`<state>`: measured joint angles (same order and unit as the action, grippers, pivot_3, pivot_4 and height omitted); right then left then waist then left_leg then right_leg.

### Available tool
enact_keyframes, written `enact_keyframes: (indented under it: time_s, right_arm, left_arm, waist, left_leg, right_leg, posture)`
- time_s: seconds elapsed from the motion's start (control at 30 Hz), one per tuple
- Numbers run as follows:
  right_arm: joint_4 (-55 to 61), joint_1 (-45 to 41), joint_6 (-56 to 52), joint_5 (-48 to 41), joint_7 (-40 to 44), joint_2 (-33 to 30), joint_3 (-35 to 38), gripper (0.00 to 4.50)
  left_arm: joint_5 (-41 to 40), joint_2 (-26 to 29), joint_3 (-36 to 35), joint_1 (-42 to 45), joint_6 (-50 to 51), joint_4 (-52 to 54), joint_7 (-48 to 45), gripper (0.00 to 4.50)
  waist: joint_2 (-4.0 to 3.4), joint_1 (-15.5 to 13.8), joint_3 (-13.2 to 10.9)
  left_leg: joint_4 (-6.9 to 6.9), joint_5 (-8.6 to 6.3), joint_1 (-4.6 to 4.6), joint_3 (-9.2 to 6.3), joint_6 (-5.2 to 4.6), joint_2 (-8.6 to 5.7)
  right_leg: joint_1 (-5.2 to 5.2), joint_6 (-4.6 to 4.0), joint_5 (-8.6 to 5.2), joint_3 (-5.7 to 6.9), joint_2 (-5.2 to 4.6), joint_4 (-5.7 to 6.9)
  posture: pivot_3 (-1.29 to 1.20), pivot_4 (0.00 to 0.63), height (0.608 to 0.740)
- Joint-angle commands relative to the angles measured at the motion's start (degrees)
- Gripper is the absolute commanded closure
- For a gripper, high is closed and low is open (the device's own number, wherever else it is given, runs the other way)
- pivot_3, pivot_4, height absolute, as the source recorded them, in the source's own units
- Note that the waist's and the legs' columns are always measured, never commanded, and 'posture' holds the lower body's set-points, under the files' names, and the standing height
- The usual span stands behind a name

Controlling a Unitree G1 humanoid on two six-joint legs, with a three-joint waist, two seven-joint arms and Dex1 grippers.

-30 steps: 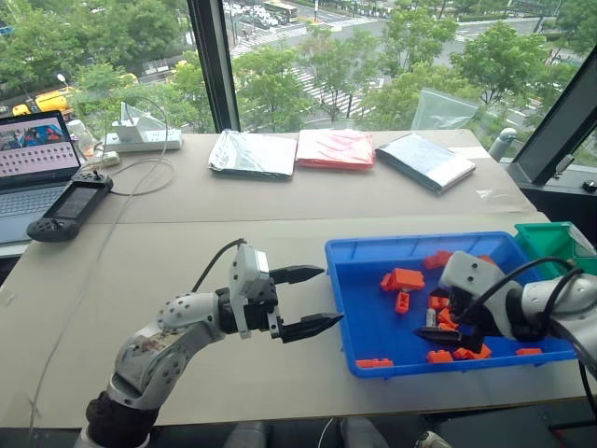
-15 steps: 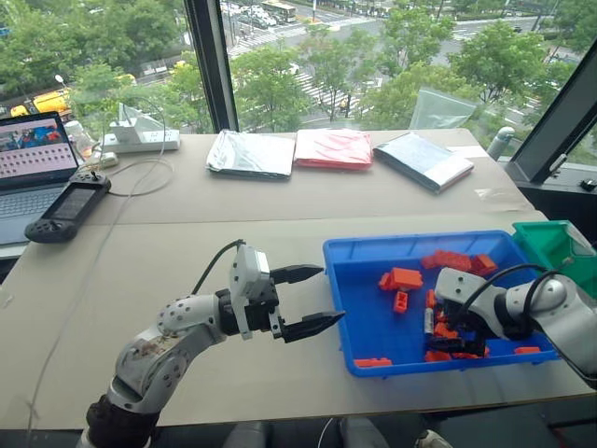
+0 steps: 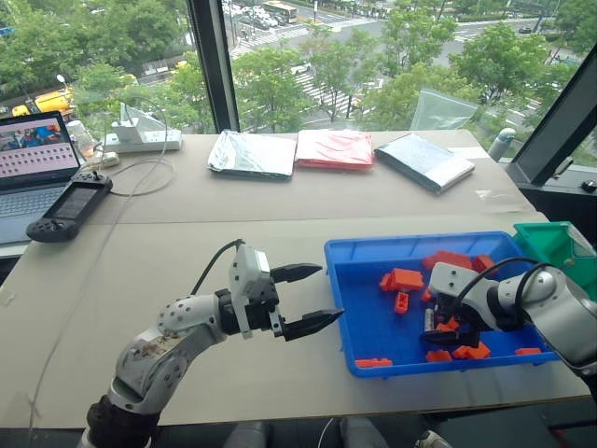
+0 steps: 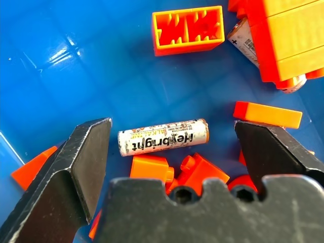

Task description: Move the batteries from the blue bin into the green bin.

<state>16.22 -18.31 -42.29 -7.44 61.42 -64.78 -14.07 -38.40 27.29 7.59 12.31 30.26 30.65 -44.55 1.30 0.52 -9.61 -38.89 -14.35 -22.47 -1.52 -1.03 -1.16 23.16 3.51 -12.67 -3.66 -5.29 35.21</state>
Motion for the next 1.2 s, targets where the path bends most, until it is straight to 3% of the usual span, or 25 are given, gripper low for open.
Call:
enact_keyframes:
  time_s: [0.03, 0.13, 0.33, 0.57, 0.7, 0.9, 1.07, 1.13, 1.2]
  right_arm:
    - [0.1, 0.7, -0.6, 1.1, 0.6, -0.2, -0.9, 1.08]
    - [0.7, 1.0, -0.9, 0.9, 0.8, -0.3, -0.6, 1.95]
    - [2.1, -0.1, -2.5, -0.1, -1.5, 0.2, 3.4, 1.95]
    - [4.9, -4.0, -10.9, -2.5, -7.6, -1.5, 20.1, 1.95]
    - [-0.7, -11.1, -17.7, 0.1, -17.1, 0.3, 25.4, 1.95]
    - [-16.8, -19.2, -15.5, 12.2, -41.1, 7.4, 23.9, 1.95]
    - [-23.6, -20.8, -12.1, 15.2, -48.0, 10.0, 24.8, 1.95]
    - [-25.0, -21.1, -11.2, 15.7, -49.3, 10.2, 25.2, 0.95]
    - [-25.9, -21.3, -10.6, 15.6, -50.4, 10.3, 25.9, 0.4]
  left_arm:
    - [-0.1, 0.0, -0.6, -0.1, -1.1, 2.3, -0.2, 0.0]
    - [-0.1, 0.0, -0.5, 0.0, -1.1, 2.3, -0.3, 0.0]
    - [-0.1, -0.1, -0.3, 0.2, -1.1, 1.9, -0.4, 0.0]
    - [-0.3, 0.1, -0.5, 0.4, -1.1, 1.8, -0.9, 0.0]
    - [-0.5, 0.2, -0.6, 0.2, -0.8, 2.0, -1.0, 0.0]
    - [-0.2, -0.2, -0.1, 0.5, -0.8, 2.0, -0.7, 0.0]
    - [0.0, -0.3, 0.0, 0.7, -0.8, 2.0, -0.7, 0.0]
    - [0.0, -0.3, 0.0, 0.6, -0.7, 2.2, -0.6, 0.0]
    - [-0.1, -0.3, 0.0, 0.5, -0.7, 2.2, -0.5, 0.0]
  waist:
    - [0.0, 0.0, 0.0]
    - [0.0, 0.0, 0.0]
    - [0.0, 0.0, 0.0]
    - [-0.02, 0.0, 0.0]
    - [-0.02, 0.1, 0.0]
    - [-0.01, 0.0, 0.0]
    - [-0.08, 0.2, 0.0]
    - [-0.1, 0.2, 0.0]
    - [-0.1, 0.2, 0.0]
  left_leg:
    - [0.0, 0.0, 0.0, 0.0, 0.0, 0.0]
    - [0.0, 0.0, 0.01, 0.0, 0.0, 0.0]
    - [0.0, 0.0, 0.02, 0.0, 0.0, 0.0]
    - [0.0, 0.0, -0.06, 0.0, 0.0, 0.0]
    - [0.0, 0.0, -0.05, 0.02, 0.0, 0.0]
    - [0.03, 0.01, -0.07, 0.12, 0.01, -0.06]
    - [0.08, 0.01, -0.28, 0.14, 0.01, -0.13]
    - [0.06, 0.01, -0.49, 0.14, 0.02, -0.14]
    - [0.0, 0.05, -0.76, 0.18, 0.06, -0.21]
  right_leg:
    - [0.0, 0.0, 0.0, 0.0, 0.0, 0.0]
    - [-0.01, 0.0, 0.0, 0.0, 0.0, 0.0]
    - [-0.01, 0.0, 0.0, 0.0, 0.0, 0.0]
    - [0.09, 0.0, 0.0, -0.02, -0.02, 0.04]
    - [0.08, -0.01, 0.0, -0.02, 0.0, 0.04]
    - [0.09, -0.01, 0.01, -0.03, -0.04, 0.01]
    - [0.31, -0.02, 0.01, -0.07, -0.05, 0.02]
    - [0.62, -0.02, 0.02, -0.15, -0.07, 0.16]
    - [1.02, -0.02, 0.02, -0.24, -0.09, 0.47]
  posture:
    - [0.0, 0.15, 0.74]
    - [0.0, 0.15, 0.74]
    - [0.0, 0.15, 0.74]
    - [0.0, 0.15, 0.74]
    - [0.0, 0.15, 0.74]
    - [0.0, 0.15, 0.74]
    - [0.0, 0.15, 0.74]
    - [0.0, 0.15, 0.74]
    - [0.0, 0.15, 0.74]
